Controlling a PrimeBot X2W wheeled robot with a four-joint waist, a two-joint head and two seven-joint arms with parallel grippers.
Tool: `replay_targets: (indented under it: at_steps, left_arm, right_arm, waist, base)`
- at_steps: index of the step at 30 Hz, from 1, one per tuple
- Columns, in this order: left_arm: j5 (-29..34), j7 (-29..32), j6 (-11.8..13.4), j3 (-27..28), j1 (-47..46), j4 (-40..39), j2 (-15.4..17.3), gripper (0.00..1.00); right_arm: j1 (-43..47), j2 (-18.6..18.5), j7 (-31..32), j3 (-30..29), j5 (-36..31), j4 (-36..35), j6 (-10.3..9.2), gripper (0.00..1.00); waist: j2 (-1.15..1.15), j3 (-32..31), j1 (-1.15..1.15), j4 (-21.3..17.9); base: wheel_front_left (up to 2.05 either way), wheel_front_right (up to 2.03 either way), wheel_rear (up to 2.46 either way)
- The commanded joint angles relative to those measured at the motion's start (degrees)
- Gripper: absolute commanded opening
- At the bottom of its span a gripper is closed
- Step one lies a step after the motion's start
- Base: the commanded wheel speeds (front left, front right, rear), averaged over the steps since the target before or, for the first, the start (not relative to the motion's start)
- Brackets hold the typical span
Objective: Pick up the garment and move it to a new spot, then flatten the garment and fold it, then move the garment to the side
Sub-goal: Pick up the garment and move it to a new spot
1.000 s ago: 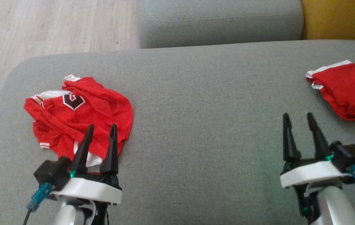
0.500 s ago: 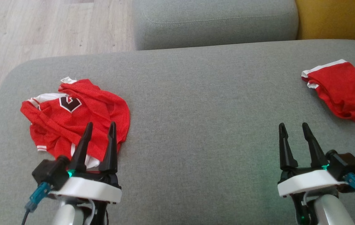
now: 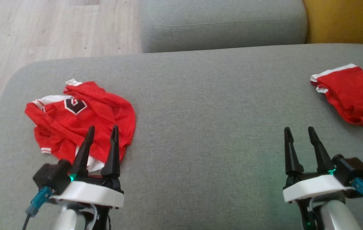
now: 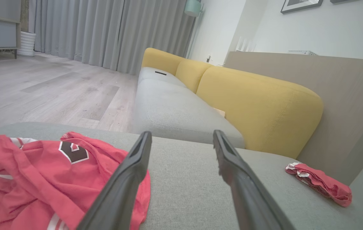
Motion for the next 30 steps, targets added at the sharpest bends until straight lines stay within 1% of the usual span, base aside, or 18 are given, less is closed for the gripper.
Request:
replay_targets:
  at_steps: [1, 4, 14, 21, 25, 30]
  left_arm:
    - [0.09, -0.29, 0.17, 2.28, -1.54, -1.75, 0.34, 1.00]
    - [0.22, -0.29, 0.27, 2.53, -1.67, -1.66, 0.34, 1.00]
    - [1.34, -0.29, 0.44, 4.76, -1.53, -1.29, 0.34, 1.00]
    - [1.88, -0.29, 0.31, 6.38, -1.22, -1.34, 0.34, 1.00]
    - [2.11, -0.29, 0.08, 6.92, -1.30, -1.28, 0.34, 1.00]
    - [2.97, -0.29, -0.18, 7.70, -2.10, -0.58, 0.34, 1.00]
  right_arm:
    - [-1.17, -0.12, -0.77, 1.80, 0.41, -1.84, -0.05, 1.00]
    - [-1.15, -0.12, -0.77, 2.37, 0.50, -1.74, -0.05, 1.00]
    - [-1.05, -0.12, -0.77, 5.24, 1.92, -1.12, -0.05, 1.00]
    - [-1.11, -0.12, -0.77, 7.28, 2.94, -0.41, -0.05, 1.00]
    - [-1.16, -0.12, -0.77, 7.61, 3.35, -0.20, -0.05, 1.00]
    - [-1.65, -0.12, -0.77, 7.58, 3.10, -0.28, -0.05, 1.00]
  waist:
    - [0.00, 0.03, 0.00, 0.95]
    - [0.00, -0.04, 0.00, 2.05]
    - [0.00, -0.54, 0.00, 9.27]
    - [0.00, -0.74, 0.00, 13.39]
    - [0.00, -0.63, 0.00, 14.82]
    - [0.00, 0.66, 0.00, 15.48]
  base:
    - [0.00, 0.00, 0.00]
    - [0.00, 0.00, 0.00]
    - [0.00, 0.00, 0.00]
    - [0.00, 0.00, 0.00]
    - [0.00, 0.00, 0.00]
    - [0.00, 0.00, 0.00]
